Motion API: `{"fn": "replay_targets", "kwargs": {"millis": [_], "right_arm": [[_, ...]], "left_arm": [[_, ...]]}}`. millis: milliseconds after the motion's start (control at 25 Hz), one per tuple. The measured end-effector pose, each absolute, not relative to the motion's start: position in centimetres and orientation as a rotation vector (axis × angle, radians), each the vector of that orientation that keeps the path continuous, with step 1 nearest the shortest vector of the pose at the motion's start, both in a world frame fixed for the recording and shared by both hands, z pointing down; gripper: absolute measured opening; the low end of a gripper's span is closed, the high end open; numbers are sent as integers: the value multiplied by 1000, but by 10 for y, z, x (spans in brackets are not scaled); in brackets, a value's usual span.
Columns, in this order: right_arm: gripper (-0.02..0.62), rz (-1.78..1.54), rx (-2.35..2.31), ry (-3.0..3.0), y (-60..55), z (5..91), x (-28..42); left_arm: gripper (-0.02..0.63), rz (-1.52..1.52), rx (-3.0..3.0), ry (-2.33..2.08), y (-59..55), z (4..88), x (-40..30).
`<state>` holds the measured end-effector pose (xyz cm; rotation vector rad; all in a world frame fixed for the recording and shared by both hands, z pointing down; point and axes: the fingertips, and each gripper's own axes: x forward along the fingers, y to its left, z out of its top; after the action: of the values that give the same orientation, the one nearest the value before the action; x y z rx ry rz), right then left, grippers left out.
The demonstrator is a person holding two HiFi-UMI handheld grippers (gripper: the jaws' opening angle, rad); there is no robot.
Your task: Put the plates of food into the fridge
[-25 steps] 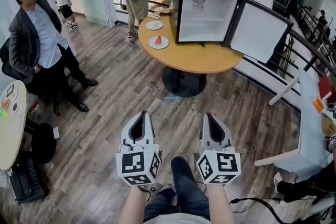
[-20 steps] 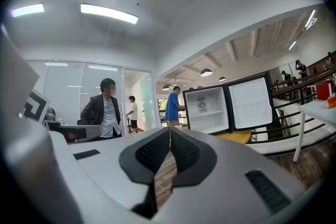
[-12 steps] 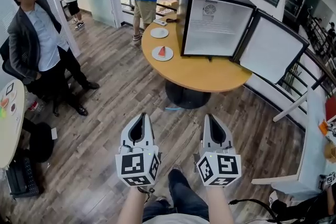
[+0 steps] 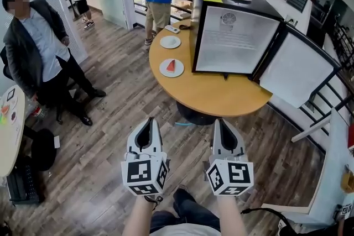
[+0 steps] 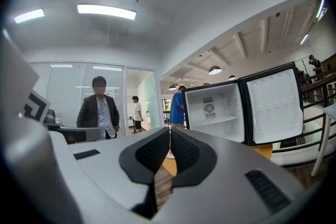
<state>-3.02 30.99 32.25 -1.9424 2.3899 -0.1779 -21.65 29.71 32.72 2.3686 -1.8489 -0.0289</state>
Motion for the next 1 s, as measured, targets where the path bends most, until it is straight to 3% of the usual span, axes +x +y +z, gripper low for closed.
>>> {"fn": "replay_targets", "kwargs": {"millis": [1000], "right_arm": [[14, -254, -1868, 2477, 174, 344, -33]], "left_arm": [[8, 5, 2266, -1924, 172, 344, -221]]}}
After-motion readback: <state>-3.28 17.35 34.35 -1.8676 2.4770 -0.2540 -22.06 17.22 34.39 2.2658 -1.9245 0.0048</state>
